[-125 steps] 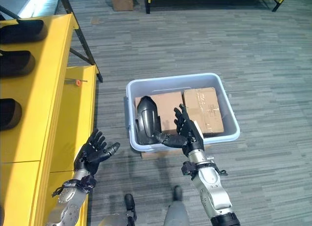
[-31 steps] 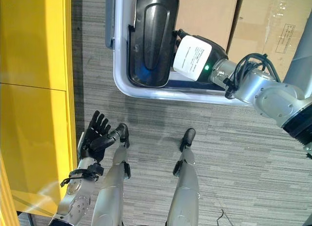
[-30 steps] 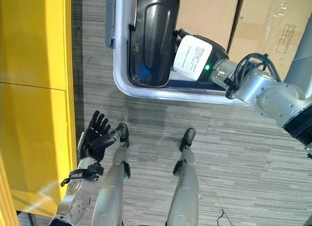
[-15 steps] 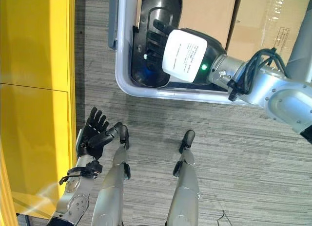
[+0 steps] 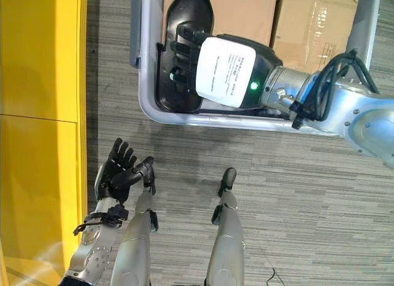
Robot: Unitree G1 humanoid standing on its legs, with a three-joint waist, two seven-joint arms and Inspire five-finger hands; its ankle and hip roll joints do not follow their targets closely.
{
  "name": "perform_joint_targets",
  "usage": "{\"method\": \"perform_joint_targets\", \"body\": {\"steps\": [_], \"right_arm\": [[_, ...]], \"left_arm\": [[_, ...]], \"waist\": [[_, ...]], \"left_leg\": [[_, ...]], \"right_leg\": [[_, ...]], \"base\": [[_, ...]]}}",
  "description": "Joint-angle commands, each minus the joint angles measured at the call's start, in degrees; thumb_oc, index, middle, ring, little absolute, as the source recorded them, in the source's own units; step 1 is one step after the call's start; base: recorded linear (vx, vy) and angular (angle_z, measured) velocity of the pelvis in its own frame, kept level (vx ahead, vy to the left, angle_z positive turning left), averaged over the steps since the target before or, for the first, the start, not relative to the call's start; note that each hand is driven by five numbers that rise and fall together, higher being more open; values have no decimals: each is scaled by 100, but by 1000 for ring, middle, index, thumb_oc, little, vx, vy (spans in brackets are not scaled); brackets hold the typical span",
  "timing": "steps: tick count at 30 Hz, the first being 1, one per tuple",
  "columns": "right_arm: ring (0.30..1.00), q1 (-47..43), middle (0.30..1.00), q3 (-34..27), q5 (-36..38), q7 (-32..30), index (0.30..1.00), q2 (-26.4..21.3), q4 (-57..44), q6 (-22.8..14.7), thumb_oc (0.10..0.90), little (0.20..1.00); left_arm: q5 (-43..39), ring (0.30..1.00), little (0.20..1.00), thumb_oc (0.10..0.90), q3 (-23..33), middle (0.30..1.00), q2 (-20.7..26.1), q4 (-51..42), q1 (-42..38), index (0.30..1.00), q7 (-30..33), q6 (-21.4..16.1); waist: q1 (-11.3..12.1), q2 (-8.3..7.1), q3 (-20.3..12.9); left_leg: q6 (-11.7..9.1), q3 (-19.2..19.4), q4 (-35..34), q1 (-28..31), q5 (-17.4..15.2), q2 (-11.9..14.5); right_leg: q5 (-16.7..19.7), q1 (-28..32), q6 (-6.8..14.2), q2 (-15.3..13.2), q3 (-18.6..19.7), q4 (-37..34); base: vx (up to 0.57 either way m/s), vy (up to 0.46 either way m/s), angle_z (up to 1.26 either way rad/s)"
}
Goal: Move parts from the plastic box to the shelf.
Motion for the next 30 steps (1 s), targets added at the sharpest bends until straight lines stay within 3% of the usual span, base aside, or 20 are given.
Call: {"method": "perform_joint_targets", "body": {"steps": [1, 15, 25, 30], "right_arm": [[1000, -1090, 1000, 181, 172, -317, 1000, -350, -175, 272, 900, 1000], [1000, -860, 1000, 278, 59, -298, 1000, 190, 512, 387, 900, 1000], [1000, -1259, 1000, 760, -42, -471, 1000, 227, 1530, 784, 900, 1000], [1000, -1610, 1000, 1056, -80, -592, 1000, 265, 2298, 1059, 900, 1000]], "left_arm": [[180, 1000, 1000, 900, 67, 1000, 300, -600, 267, 1000, -18, -353], [107, 1000, 1000, 900, -118, 1000, 332, -659, 277, 1000, 54, -488], [29, 1000, 1000, 900, -140, 1000, 514, -721, 474, 1000, 21, -649], [-69, 1000, 1000, 900, -54, 1000, 663, -879, 611, 1000, -33, -748]], "waist": [[200, -334, -105], [336, -103, -105], [462, 153, -105], [505, 188, -105]], "left_leg": [[-720, 213, -130, 878, -483, 572], [-693, 112, 11, 222, -505, 507], [-645, -13, 468, -1090, -543, 369], [-617, -129, 803, -1673, -731, 313]], "right_leg": [[-192, 476, 130, -6, -64, -111], [-265, -239, 130, -82, -25, 154], [-329, -1665, 95, -243, 165, 690], [-501, -2363, 140, -277, 405, 1089]], "base": [[0, 0, 0], [4, -1, -1], [11, -13, 7], [49, -14, 1]]}}
